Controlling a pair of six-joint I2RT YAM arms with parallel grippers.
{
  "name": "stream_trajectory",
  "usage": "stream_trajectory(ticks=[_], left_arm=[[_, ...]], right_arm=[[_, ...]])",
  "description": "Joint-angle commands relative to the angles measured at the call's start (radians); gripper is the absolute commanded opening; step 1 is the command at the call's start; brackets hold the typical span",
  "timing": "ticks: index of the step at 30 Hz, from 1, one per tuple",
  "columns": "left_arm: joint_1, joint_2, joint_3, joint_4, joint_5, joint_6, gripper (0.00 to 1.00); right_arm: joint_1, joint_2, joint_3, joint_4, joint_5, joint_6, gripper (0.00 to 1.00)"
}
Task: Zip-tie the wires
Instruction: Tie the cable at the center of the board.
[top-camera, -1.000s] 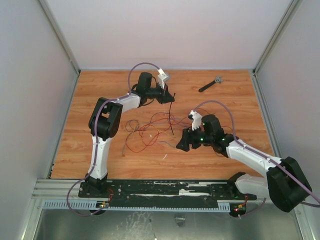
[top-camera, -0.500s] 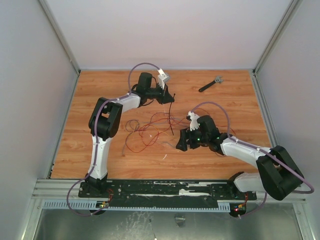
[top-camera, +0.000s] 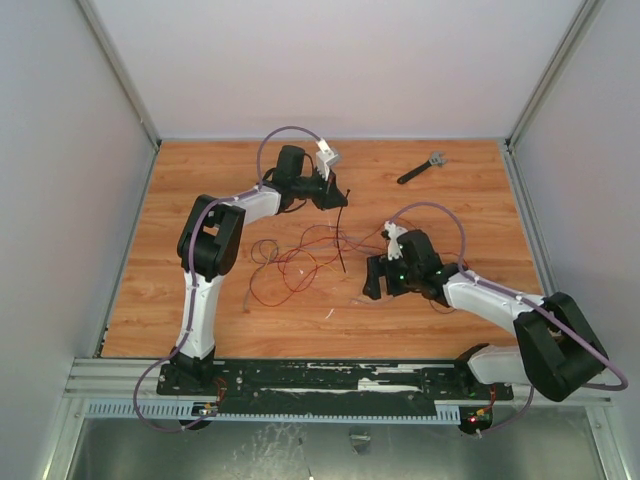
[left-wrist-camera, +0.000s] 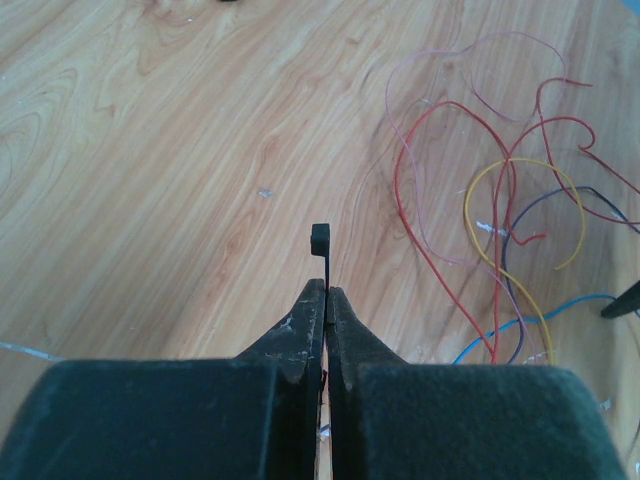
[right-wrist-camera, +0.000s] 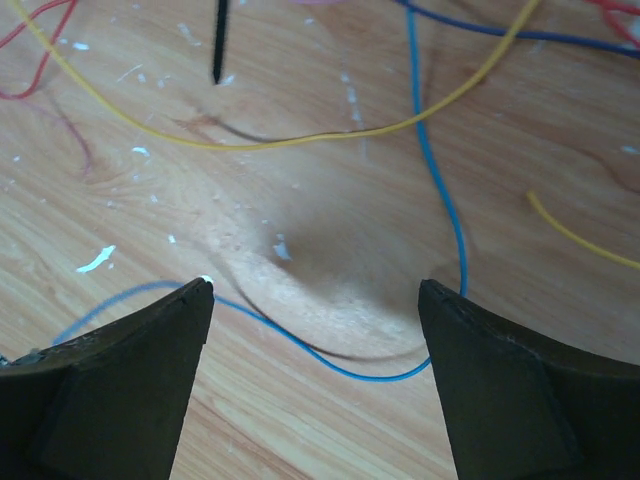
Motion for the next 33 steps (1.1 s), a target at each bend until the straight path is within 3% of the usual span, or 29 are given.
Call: stream_trajectory(ticks=[1, 14, 23, 33], left_arm=[[0.0, -0.039, 0.026, -0.015, 0.026, 0.023, 0.0], [0.002, -0.037, 0.025, -0.02, 0.049, 0.022, 0.0], [0.002, -0.032, 0.015, -0.017, 0.06, 0.005, 0.0], [-0.001, -0.064, -0.042, 0.046, 0.058, -0.072, 0.0]], right_arm=[[-0.049, -0.013, 0.019, -0.101, 0.086, -0.029, 0.86], [-0.197, 0.029, 0.099, -0.104, 0.151, -0.09, 0.88], [-0.208, 0.125, 0.185, -0.069, 0.1, -0.129, 0.88], [-0.207, 0.108, 0.189, -0.12, 0.07, -0.154, 0.89]])
